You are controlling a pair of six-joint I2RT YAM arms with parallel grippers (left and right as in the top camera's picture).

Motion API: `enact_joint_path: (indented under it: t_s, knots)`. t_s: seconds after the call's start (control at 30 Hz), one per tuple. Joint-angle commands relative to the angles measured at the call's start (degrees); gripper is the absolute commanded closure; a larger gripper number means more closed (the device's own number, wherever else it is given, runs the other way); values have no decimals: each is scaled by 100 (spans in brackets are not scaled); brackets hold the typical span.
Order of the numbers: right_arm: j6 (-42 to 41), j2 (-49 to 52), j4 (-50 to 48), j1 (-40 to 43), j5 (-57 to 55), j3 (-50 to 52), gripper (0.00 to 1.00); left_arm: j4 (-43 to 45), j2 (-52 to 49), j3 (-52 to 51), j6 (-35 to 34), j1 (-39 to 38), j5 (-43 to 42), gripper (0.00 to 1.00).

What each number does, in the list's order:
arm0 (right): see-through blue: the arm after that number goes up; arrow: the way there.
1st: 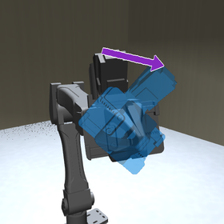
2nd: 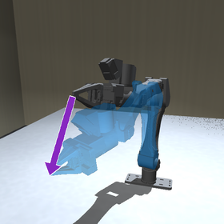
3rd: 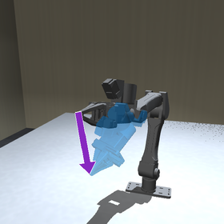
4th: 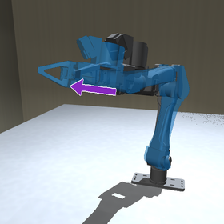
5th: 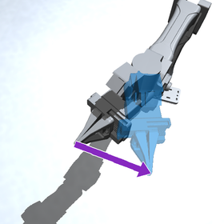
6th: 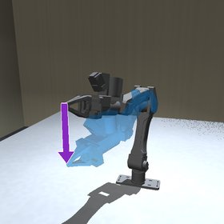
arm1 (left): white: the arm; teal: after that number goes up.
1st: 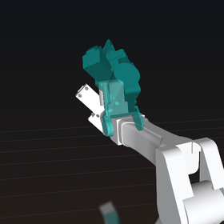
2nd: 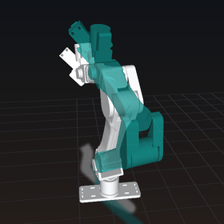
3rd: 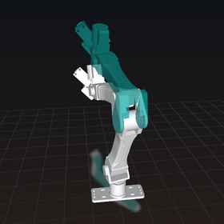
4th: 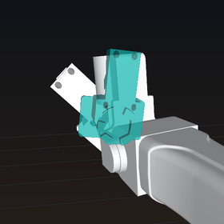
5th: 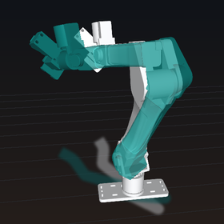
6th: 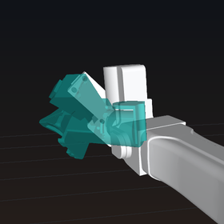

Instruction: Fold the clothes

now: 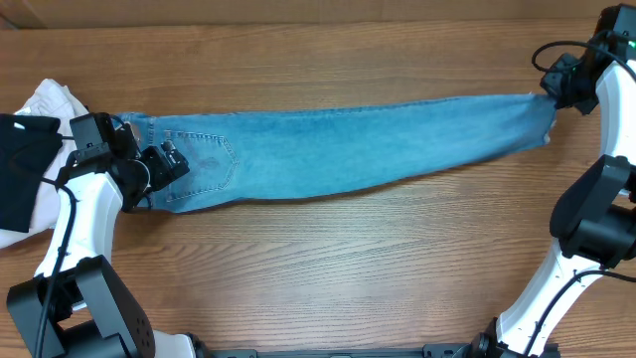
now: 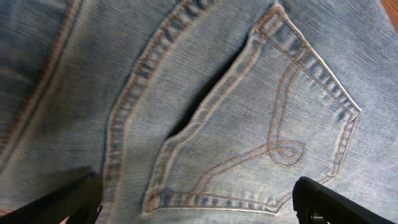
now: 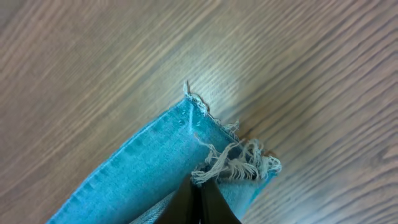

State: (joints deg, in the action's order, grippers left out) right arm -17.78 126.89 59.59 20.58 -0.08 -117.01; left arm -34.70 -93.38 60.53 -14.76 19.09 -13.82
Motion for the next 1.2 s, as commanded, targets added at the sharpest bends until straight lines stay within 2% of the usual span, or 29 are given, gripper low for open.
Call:
enact_joint_path:
  t_s: [0.0,0.27,0.5,0.53,0.57,0.6,0.67,0.7,0.87,1.03,1.17]
  knots:
    - [-144,-168,-162,26,-267,-162,96,22,61,59,107,-44,72,0]
    - [-142,-166,-229,26,-269,-160,96,20,61,59,107,-44,72,0]
    - [-254,81,-839,26,-227,-149,96,15,61,59,107,-44,72,0]
    - [-260,164,-911,26,-210,-149,92,15,61,59,107,-44,70,0]
    - [-264,254,-986,26,-173,-149,78,15,61,59,107,-44,70,0]
    - [-264,330,-1032,26,-129,-149,56,15,61,59,107,-44,70,0]
    - [-260,433,-1029,26,-116,-151,20,11,61,59,107,-44,70,0]
    - [-223,455,-990,26,-116,-149,15,0,61,59,107,-44,70,0]
    - [-219,363,-691,48,-116,-157,6,-35,61,59,109,-44,72,0]
    - [22,2,-59,24,-33,-157,7,74,68,76,168,-46,39,0]
    - [791,-330,605,-61,931,-157,8,118,138,125,284,-136,15,0]
